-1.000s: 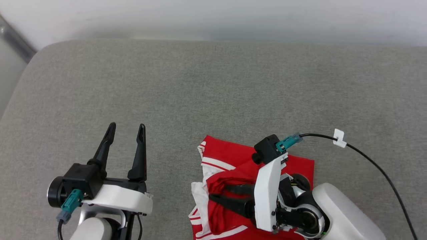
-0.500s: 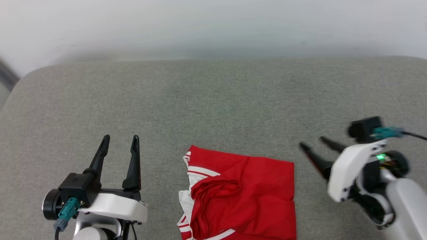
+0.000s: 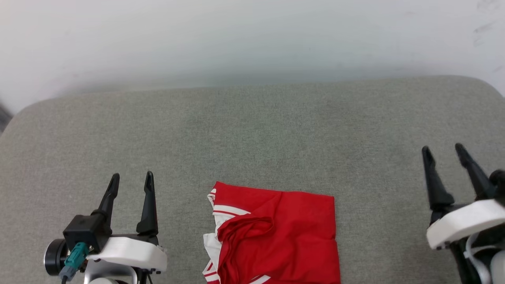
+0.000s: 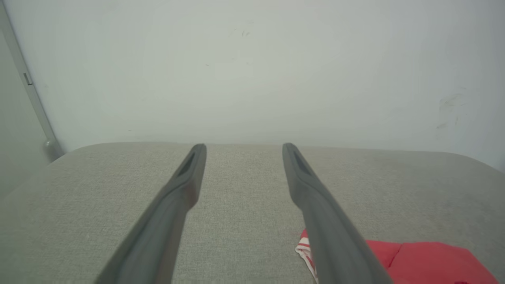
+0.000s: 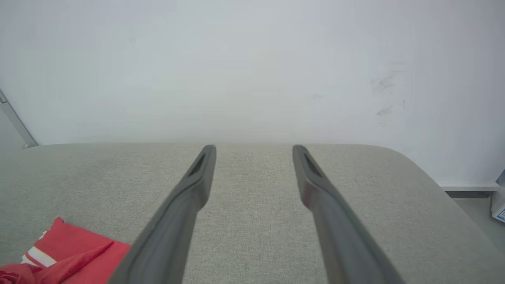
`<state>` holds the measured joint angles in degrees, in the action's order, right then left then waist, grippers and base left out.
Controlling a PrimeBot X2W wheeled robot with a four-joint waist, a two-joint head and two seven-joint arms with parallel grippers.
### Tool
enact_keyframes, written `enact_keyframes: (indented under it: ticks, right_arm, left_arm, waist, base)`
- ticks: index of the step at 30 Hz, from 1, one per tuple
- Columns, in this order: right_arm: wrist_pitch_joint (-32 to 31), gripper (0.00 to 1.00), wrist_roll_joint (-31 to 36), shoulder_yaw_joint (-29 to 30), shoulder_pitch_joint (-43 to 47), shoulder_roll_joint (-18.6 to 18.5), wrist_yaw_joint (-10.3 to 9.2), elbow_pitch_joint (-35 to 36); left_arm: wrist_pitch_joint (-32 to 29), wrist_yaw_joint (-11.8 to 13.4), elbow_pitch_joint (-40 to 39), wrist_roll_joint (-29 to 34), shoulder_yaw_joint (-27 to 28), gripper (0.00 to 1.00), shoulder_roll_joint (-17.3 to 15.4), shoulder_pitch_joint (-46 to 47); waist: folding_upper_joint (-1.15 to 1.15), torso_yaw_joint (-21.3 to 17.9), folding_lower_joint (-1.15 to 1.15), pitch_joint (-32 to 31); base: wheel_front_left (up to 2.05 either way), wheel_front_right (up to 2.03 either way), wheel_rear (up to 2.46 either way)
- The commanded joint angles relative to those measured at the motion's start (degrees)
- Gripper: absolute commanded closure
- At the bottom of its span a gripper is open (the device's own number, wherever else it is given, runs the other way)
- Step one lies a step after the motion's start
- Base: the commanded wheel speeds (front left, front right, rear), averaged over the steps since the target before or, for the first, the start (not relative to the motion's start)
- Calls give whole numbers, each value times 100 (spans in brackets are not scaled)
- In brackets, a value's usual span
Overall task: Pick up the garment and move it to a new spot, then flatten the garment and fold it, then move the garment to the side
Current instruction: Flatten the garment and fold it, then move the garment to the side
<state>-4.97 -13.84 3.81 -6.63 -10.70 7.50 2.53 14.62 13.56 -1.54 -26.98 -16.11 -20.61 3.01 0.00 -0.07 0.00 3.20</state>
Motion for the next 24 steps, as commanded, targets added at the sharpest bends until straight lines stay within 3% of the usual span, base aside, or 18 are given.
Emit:
enact_keyframes:
  ticks: [1, 10, 24]
  right_arm:
    - [129, 0, 93, -40, 172, 96, -2, 75]
    - [276, 0, 195, -261, 948, 478, -2, 366]
    - [83, 0, 184, -237, 1215, 655, -2, 681]
  left_arm:
    - [29, 0, 32, 13, 28, 0, 29, -100]
    - [62, 35, 151, 151, 126, 0, 126, -499]
    - [62, -157, 237, 370, 334, 0, 364, -647]
  waist:
    - [0, -22, 0, -79]
    - [0, -60, 0, -401]
    - [0, -95, 0, -422]
  base:
    - [0, 0, 0]
    - [0, 0, 0]
    - [0, 0, 0]
